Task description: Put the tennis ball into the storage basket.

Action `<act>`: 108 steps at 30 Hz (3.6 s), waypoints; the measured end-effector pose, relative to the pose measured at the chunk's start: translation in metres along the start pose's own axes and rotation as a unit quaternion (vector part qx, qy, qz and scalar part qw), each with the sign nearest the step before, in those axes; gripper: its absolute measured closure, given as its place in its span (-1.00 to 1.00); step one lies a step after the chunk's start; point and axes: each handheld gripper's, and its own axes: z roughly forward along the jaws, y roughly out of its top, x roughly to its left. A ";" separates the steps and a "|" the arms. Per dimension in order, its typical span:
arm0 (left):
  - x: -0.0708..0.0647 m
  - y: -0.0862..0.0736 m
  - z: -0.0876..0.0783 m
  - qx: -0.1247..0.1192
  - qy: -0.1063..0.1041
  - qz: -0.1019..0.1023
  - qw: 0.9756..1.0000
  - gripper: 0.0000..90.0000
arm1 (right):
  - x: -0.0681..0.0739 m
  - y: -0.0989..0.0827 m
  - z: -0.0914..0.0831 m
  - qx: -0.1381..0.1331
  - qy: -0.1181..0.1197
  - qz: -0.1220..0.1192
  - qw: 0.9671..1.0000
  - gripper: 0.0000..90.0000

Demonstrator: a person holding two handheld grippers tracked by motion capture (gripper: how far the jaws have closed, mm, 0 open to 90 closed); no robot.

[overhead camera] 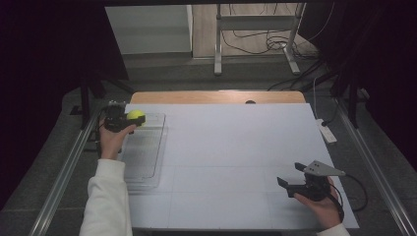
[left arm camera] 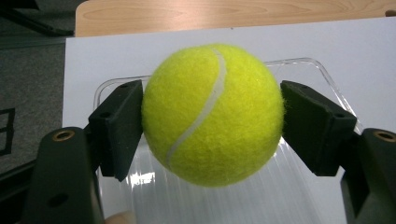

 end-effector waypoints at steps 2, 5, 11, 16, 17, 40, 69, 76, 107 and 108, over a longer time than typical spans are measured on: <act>-0.001 0.000 0.001 0.001 0.003 -0.001 1.000 -0.41 | 0.000 0.000 0.000 0.000 0.001 0.000 1.000 -0.73; 0.000 -0.001 0.003 0.007 0.006 0.004 1.000 -0.41 | 0.000 0.000 0.000 0.000 0.000 0.000 1.000 -0.73; -0.002 -0.002 0.006 0.018 0.014 0.012 1.000 -0.41 | 0.000 0.000 0.000 0.000 0.000 0.000 1.000 -0.73; -0.003 -0.003 0.009 0.028 0.020 0.018 0.999 -0.41 | 0.000 0.000 0.000 0.000 0.000 0.000 1.000 -0.73; -0.003 -0.003 0.011 0.034 0.022 0.023 0.999 -0.41 | 0.000 0.000 0.000 0.000 0.000 0.000 1.000 -0.73; -0.005 -0.009 0.023 0.079 0.040 0.042 0.995 -0.42 | 0.000 0.000 0.000 0.001 0.000 0.000 1.000 -0.73; -0.006 -0.009 0.023 0.070 0.054 0.049 0.995 -0.57 | 0.000 0.000 0.000 0.001 0.000 0.000 1.000 -0.73; -0.010 -0.006 0.017 0.044 0.044 0.046 0.997 -0.59 | -0.001 0.000 0.001 0.001 0.001 0.000 1.000 -0.73; -0.030 -0.001 -0.026 -0.047 -0.073 0.036 0.996 -0.60 | -0.001 0.000 0.000 0.000 -0.001 0.002 1.000 -0.73; -0.031 -0.002 -0.027 -0.050 -0.076 0.037 0.995 -0.61 | -0.001 0.000 0.000 0.000 -0.001 0.001 1.000 -0.73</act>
